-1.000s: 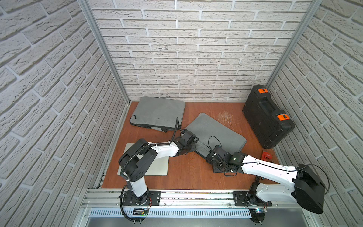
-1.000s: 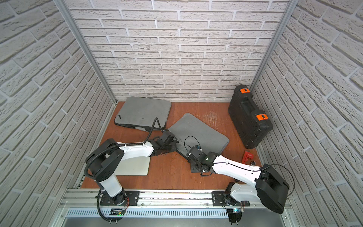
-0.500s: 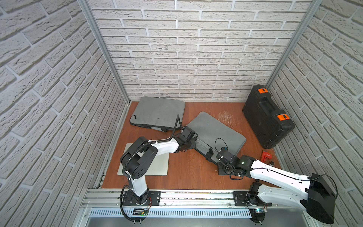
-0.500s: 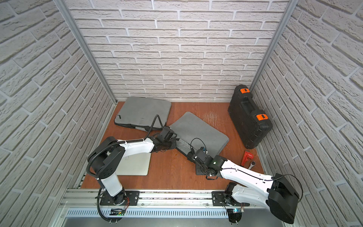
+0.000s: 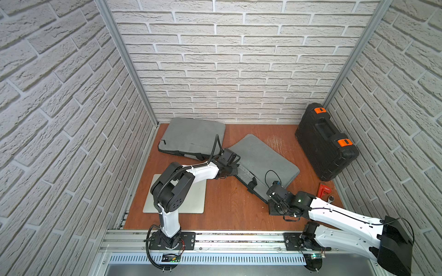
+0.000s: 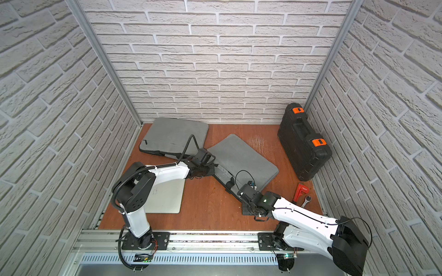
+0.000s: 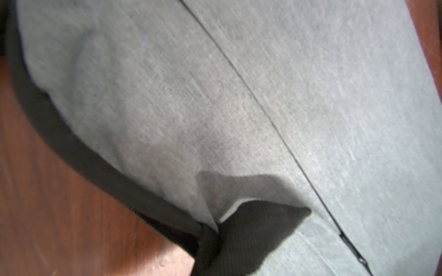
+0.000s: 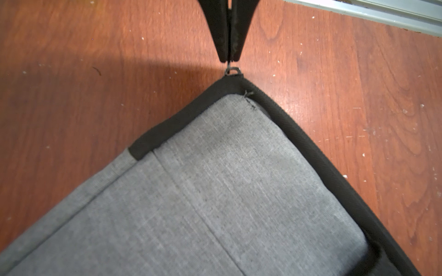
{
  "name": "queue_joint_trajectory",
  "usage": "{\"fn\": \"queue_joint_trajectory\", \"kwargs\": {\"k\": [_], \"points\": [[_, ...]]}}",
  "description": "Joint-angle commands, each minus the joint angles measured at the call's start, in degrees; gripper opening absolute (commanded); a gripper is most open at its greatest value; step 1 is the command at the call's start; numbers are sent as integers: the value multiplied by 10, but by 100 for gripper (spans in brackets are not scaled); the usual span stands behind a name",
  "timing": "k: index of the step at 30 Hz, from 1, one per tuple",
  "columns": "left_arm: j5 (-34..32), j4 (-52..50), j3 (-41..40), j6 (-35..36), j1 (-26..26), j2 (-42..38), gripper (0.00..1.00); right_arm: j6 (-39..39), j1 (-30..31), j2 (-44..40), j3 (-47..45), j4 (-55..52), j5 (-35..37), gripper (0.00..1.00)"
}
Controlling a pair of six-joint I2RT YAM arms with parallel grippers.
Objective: Open the zippered laptop bag and take out the laptop
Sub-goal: Unzip the zipper on the zippered laptop bag.
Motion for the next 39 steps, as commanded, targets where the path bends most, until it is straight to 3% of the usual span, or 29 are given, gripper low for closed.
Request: {"fn": "queue_joint_trajectory", "kwargs": {"k": [1,7,13,20,28,33,39], "points": [[-43,29,36,23,23,20,0,6,-2,12,-6,-52,-13,5],[-6,45,74,30,40,54,2,-8,-1,53,15,12,-34,6],[24,62,62,15,52,47,26,-18,-1,123,48,69,-32,5],[32,74,-35,-28,46,-51,48,-28,-1,176,76,107,-44,5],[24,79,-105,-59,-26,-113,49,-26,-1,182,78,118,-52,5],[39,93,-95,-74,-89,-86,49,-22,-1,174,75,124,-54,6],[70,119,-77,-91,-129,-43,49,-18,-1,169,74,135,-61,6]]}}
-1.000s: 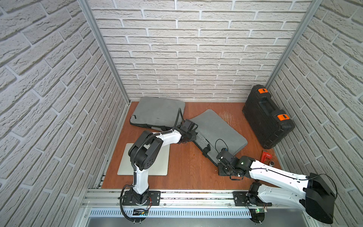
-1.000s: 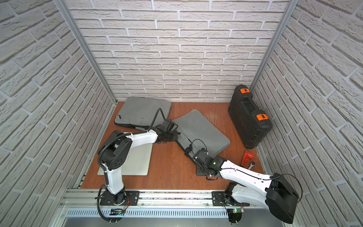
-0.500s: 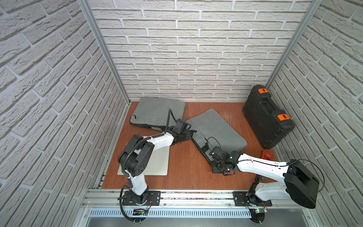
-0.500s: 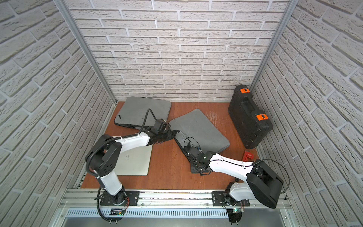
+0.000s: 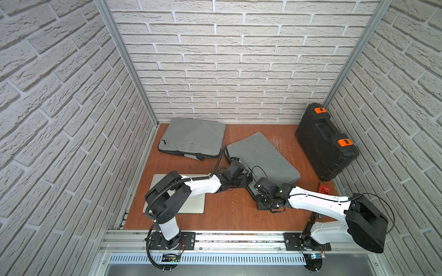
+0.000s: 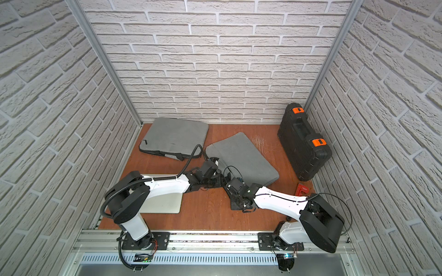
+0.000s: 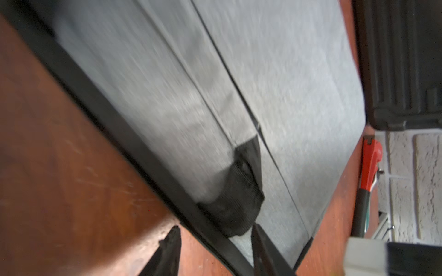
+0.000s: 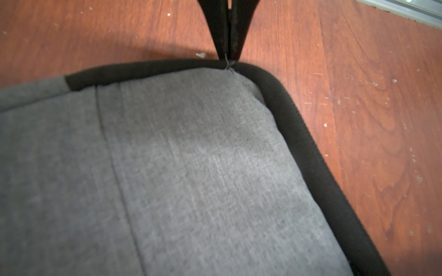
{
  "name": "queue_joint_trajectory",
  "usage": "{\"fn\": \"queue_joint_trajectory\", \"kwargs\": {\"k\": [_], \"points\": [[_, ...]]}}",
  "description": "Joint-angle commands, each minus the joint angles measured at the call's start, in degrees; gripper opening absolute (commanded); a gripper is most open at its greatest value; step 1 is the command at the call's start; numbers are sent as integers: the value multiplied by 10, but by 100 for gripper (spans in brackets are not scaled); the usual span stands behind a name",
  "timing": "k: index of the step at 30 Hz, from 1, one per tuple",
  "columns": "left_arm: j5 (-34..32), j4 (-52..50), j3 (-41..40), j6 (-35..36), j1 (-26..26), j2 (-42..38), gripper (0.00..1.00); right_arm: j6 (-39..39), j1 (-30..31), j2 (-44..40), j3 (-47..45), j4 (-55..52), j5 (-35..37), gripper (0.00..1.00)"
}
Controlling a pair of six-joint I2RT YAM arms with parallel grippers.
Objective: Open the zippered laptop bag and take out the laptop
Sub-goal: Unzip the zipper on the zippered laptop bag.
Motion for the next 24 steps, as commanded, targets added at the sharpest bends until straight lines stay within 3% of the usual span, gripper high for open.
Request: {"fn": "queue_joint_trajectory", "kwargs": {"k": [1,9,20,24], "points": [[23,28,20,-11,-14,23,49,4,0,-16,6,26,-5,6],[56,22,22,-9,-30,40,44,10,1,-16,4,47,-8,6],[51,34,9,-28,-23,45,1,10,3,-17,-4,23,-12,6],[46,39,-1,-31,-14,40,0,11,2,-31,-22,0,-6,6]]}}
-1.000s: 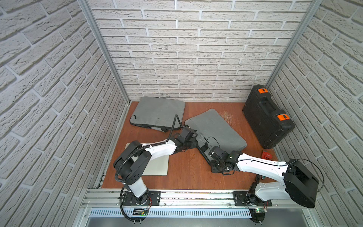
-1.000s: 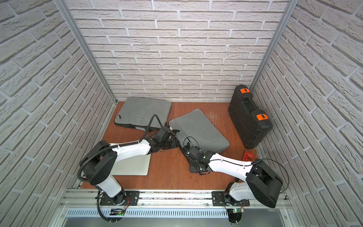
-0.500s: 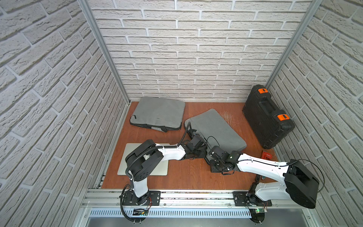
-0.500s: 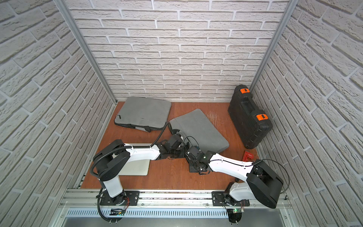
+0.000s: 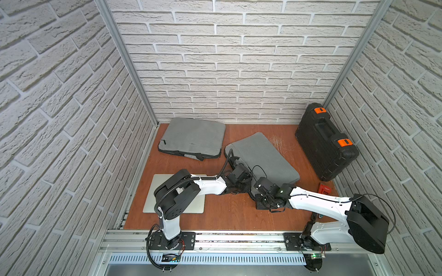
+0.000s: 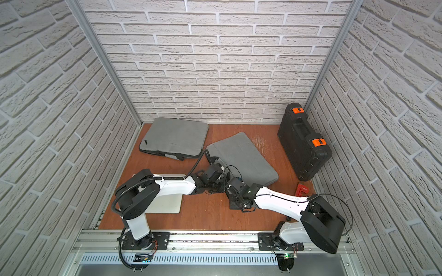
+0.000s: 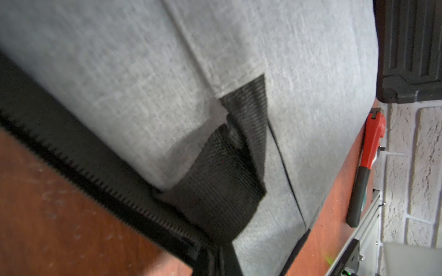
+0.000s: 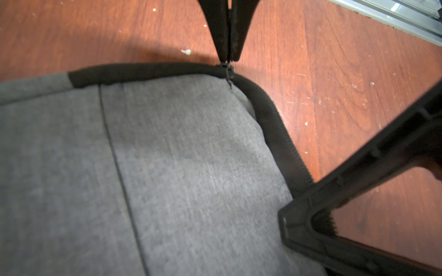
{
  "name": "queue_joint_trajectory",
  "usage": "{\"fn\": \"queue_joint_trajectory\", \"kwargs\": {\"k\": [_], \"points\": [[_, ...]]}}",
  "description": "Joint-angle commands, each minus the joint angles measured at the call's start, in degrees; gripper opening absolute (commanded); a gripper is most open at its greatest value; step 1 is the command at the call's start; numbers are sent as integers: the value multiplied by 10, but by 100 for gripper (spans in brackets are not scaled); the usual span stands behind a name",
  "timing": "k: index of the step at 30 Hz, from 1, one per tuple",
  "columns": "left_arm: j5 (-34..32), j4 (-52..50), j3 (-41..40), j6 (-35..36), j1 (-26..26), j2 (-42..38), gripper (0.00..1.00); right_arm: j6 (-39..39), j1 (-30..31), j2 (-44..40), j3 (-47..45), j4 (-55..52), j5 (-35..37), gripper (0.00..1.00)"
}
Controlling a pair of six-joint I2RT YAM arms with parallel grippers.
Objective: Open the zippered laptop bag and take out the laptop
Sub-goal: Unzip the zipper on the zippered laptop bag.
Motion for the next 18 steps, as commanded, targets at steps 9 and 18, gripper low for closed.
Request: {"fn": "queue_joint_trajectory", "kwargs": {"k": [9,18], "points": [[-9,17,-18,1,16,-5,0,-8,-2,-45,-25,-70,30,5],[-16,12,-26,4,22,-18,0,-32,-14,-42,-22,-98,43,6]]}}
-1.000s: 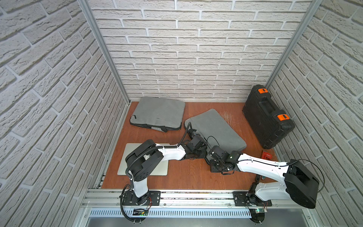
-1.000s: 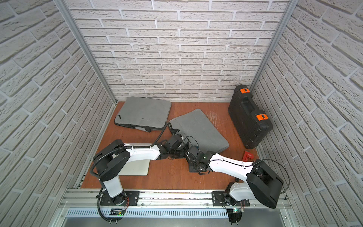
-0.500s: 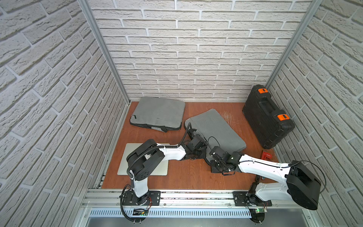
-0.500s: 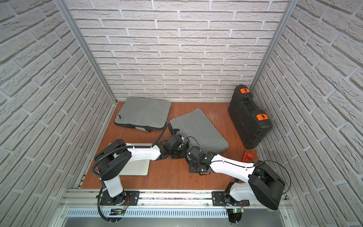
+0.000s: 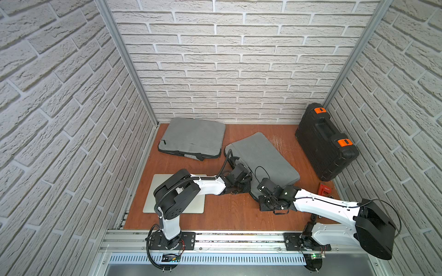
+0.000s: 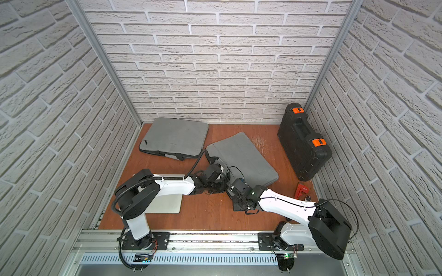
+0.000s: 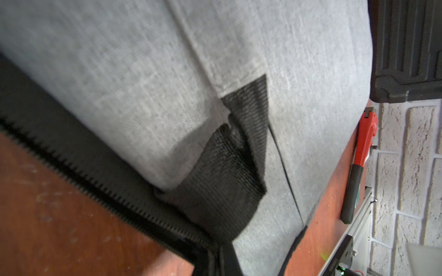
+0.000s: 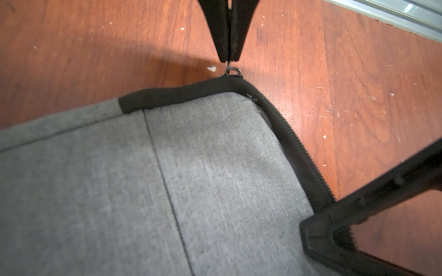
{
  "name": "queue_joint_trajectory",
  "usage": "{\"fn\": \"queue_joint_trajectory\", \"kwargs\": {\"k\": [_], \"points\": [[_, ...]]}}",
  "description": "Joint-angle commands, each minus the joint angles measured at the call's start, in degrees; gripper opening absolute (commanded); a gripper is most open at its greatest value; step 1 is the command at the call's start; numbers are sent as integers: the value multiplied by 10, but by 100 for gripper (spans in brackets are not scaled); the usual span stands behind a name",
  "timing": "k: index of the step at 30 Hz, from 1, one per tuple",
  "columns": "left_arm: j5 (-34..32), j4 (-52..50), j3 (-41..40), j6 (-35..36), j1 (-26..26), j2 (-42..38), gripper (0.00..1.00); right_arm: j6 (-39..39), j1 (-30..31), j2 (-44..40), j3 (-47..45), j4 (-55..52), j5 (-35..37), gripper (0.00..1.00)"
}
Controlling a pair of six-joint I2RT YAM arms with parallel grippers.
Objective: Open the zippered laptop bag and take out the laptop
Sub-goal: Unzip the zipper on the zippered laptop bag.
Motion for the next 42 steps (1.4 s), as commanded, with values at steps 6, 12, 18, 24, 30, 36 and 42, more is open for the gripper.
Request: {"fn": "queue_joint_trajectory", "kwargs": {"k": [6,12,18,24,30,36,42], "points": [[-27,-7,-18,5,16,-21,0,-24,-24,-2,-10,-72,30,6],[-29,-8,-24,6,19,-26,0,-29,-43,-13,-8,-87,41,5],[-31,-7,-31,4,23,-29,0,-29,-57,-10,-4,-104,64,6],[-32,-7,-34,3,24,-30,0,-29,-67,-2,-4,-112,78,6],[-33,-6,-39,1,24,-33,0,-17,-79,-13,-4,-132,108,5],[-34,-3,-45,-1,26,-35,0,-11,-87,-25,-7,-143,131,6],[-33,1,-47,-2,27,-33,0,-14,-93,-21,-6,-139,135,5]]}}
